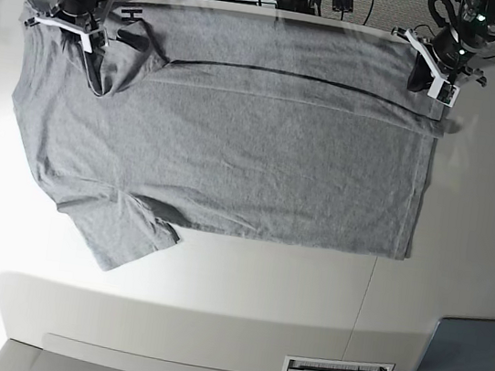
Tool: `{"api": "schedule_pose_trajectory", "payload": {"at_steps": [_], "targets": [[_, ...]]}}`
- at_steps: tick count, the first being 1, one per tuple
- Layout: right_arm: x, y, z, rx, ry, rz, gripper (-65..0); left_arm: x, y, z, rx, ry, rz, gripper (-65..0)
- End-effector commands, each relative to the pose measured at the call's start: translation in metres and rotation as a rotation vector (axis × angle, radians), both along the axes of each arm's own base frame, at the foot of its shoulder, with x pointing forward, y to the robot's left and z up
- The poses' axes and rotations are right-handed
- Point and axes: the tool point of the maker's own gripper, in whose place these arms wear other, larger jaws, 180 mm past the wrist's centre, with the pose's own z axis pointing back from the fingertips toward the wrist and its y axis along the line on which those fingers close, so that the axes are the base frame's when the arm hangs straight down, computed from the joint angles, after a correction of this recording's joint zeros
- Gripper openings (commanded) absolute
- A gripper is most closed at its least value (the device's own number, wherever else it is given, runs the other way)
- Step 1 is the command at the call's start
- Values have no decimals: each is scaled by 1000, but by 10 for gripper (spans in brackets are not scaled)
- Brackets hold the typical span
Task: Fold the T-shirt properly
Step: 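Release and move both grippers along the shirt sides toward the hem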
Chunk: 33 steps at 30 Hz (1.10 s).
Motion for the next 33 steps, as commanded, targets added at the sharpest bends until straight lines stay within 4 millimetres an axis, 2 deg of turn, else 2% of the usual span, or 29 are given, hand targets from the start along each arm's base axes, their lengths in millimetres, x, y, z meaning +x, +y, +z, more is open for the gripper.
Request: {"api": "schedule_pose_trajectory", "payload": {"at_steps": [1,7,13,19,22,24,25,27,28,31,33], "targets": [[2,0,5,-3,-12,11,-650,-43,6,-26,75,202,-41,-650],[25,7,34,-40,-146,53,-650,-30,0,-12,74,149,-60,-650],[52,17,73,-60,-312,67,-650,-2,-12,20,75,37,-99,-650],[87,16,91,-87,-368,79,-650,18,-14,48,103,-50,-149,-650],[104,19,95,-93,-354,101,-650,29,-13,56,116,-86,-163,-459],[115,22,100,-95,-357,124,-553,41,-11,62,122,-115,-155,-346],[121,23,103,-95,-362,136,-502,48,-9,65,127,-136,-139,-311],[132,26,110,-78,-390,142,-418,68,-3,75,133,-185,-94,-298],[138,27,114,-61,-407,136,-396,79,-2,80,125,-211,-75,-298],[155,28,129,-26,-468,115,-390,115,0,92,55,-273,-27,-298],[168,28,144,-15,-528,106,-390,138,6,93,34,-288,8,-298]]}}
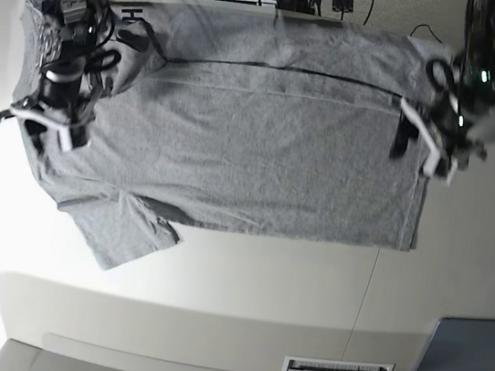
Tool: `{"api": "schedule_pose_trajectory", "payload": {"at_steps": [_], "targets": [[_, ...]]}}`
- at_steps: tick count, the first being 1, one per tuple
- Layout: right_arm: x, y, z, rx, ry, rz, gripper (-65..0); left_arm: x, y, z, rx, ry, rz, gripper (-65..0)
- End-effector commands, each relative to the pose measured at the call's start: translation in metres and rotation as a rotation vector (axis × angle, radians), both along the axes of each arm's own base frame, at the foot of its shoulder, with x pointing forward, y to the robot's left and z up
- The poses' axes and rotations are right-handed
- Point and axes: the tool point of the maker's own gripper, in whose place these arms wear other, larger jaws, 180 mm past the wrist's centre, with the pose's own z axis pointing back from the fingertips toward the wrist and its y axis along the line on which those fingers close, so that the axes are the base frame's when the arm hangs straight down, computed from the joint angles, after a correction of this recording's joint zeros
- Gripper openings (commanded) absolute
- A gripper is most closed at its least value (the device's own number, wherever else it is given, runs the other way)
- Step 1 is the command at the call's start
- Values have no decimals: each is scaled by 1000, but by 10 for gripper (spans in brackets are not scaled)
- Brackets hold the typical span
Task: Fold the T-shirt properly
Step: 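Release and move both grippers along the shirt sides toward the hem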
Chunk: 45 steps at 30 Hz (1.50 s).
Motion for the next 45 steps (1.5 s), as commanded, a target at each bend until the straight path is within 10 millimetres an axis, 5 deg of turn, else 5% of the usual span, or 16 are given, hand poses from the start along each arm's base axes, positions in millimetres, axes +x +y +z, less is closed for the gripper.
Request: {"api": "schedule_pose_trajectory", "payload": {"at_steps": [1,9,18,33,39,43,45], "targets": [[13,0,22,-6,-77,14,-390,16,9,8,7,-35,22,-298],[22,4,26,78,-84,7,-390,93,44,-15,-74,7,167,-298],[20,3,22,83,-66,-6,-390,145,74,-29,-135,70,278,-298],[20,2,22,83,-64,-8,-390,153,46,-49,-273,181,149,-305],[20,7,17,72,-29,24,-390,149,32,-51,-282,200,92,-426],[22,11,-2,84,47,76,-388,148,28,-50,-284,198,63,-646],[29,6,-10,107,66,67,-388,147,28,-51,-282,208,62,-650]]}}
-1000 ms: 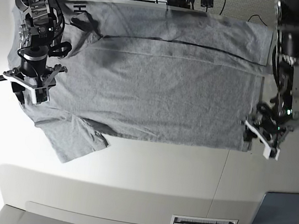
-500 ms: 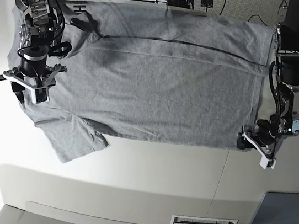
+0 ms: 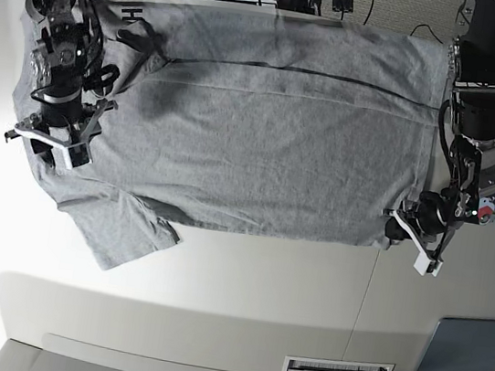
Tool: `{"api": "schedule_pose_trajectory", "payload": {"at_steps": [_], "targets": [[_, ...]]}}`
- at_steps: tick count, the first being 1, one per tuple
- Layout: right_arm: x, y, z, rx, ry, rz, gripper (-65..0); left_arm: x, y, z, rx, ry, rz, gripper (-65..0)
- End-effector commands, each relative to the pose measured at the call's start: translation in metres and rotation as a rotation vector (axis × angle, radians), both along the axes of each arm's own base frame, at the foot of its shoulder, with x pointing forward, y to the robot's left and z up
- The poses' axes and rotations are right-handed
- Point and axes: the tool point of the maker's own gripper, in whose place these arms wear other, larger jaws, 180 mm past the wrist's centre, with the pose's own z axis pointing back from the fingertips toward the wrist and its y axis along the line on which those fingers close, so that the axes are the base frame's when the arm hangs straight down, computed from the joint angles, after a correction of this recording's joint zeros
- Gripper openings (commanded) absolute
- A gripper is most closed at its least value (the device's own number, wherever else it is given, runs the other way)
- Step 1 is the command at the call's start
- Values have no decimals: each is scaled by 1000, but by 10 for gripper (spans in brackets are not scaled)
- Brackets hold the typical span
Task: Fold the T-shirt properly
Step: 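Release and move both grippers along the shirt sides toward the hem, then grasp the shirt sides near the hem with both grippers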
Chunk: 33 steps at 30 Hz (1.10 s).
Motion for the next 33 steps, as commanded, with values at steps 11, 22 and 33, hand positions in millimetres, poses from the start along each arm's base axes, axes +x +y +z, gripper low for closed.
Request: {"api": "schedule_pose_trajectory", "payload": {"at_steps": [11,22,33], "targets": [[94,-51,19,200,26,-131,-388,-2,-3,8,15,21,-90,-650],[157,-43,-12,480,204,-225,-388,-2,-2,8,18,22,-90,-650],[183,-22,-51,453,253,-238,-388,-2,-2,7,20,23,-90,-650]]}}
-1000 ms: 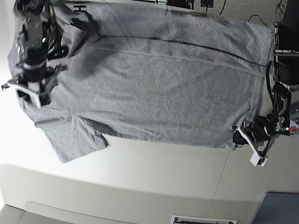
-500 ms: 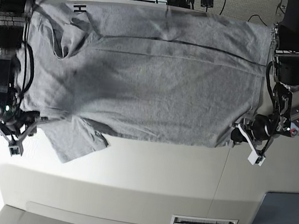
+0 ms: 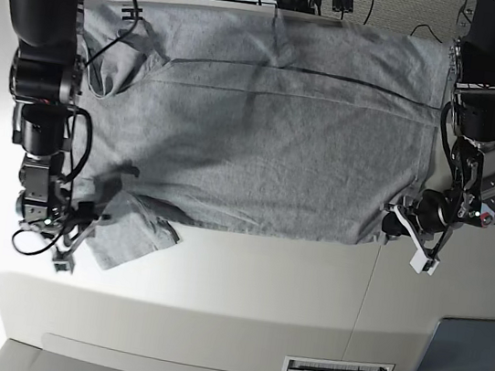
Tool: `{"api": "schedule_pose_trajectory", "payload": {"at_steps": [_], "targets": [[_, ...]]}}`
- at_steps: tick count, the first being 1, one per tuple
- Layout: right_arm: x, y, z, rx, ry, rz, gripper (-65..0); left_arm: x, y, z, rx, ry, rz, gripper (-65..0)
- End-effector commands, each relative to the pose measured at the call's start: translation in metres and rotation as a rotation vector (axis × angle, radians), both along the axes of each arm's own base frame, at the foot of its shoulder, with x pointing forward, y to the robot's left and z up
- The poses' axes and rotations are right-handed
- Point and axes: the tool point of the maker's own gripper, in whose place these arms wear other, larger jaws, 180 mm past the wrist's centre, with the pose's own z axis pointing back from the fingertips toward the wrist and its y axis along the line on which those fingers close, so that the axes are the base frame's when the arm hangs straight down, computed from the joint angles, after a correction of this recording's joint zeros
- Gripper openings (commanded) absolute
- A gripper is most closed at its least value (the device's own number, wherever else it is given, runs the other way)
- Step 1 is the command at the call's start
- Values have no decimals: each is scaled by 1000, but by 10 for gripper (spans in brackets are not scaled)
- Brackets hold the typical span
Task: Fold the T-shirt properly
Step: 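Grasp the shirt sides near the hem with both grippers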
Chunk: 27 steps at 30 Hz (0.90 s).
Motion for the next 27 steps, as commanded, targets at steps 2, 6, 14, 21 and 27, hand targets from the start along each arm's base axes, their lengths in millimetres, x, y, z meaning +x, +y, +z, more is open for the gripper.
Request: {"api": "schedule_pose_trajectory", "payload": {"at_steps": [2,6,14,21,27], "targets": [[20,-7,24,-19,-79,-15,-388,7,6,10,22,-18,-5,-650],[13,-16,15,-77,-46,-26,-388,7,6,10,22,-18,-5,-650],[-8,-14,-7,-79,48,-31,-529,7,6,10,22,-19,-6,-650],[-14,-12,-18,-71,29,-14,-650,7,6,10,22,-19,-5,-650],[2,-11,2,-81,-36,-1,-650,7,6,10,22,-19,-5,-650]]}}
